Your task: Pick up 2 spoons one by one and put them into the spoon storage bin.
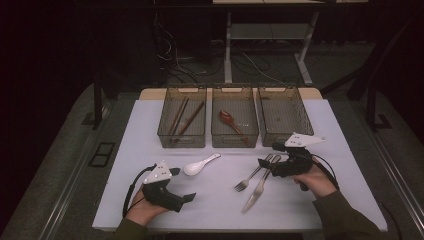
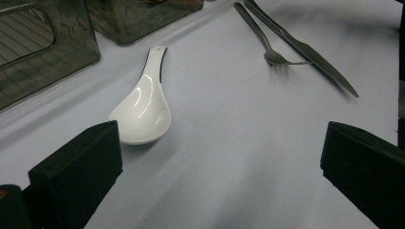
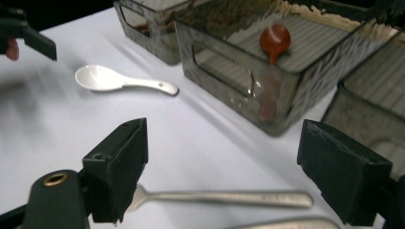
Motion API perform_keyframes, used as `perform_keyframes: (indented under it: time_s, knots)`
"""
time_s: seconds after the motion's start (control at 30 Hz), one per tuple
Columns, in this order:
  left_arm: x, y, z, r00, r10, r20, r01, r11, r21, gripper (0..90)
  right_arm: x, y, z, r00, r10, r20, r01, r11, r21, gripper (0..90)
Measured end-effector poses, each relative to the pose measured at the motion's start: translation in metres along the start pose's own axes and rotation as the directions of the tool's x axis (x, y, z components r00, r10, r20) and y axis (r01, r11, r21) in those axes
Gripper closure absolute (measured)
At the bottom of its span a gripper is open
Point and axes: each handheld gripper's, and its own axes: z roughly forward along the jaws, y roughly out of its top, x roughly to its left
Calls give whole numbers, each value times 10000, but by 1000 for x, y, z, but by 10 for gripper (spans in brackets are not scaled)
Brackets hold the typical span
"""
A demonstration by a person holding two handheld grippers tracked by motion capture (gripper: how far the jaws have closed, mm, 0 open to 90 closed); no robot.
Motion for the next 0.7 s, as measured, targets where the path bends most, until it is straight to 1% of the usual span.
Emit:
perform_keyframes:
  time_s: [0.2,0.3,0.4,0.57,0.7]
  knots:
    - [0,0,0,10000,-15,-1,15,10000,-8,0,4,-16,-9,9997,244,56,-244,9997,-65,163]
    - [0,0,-1,10000,-37,-17,37,10000,-13,0,6,-25,-12,9996,290,64,-290,9996,-28,163]
    - [0,0,-1,10000,-35,-21,35,10000,-19,0,8,-34,-16,9994,353,-7,-353,9994,27,163]
    - [-1,0,0,10000,-33,0,33,10000,-45,0,11,-48,-21,9996,295,-42,-294,9994,191,163]
    - [0,1,-1,10000,-47,-63,46,10000,-68,0,10,-57,-28,9998,170,-37,-169,9997,165,162]
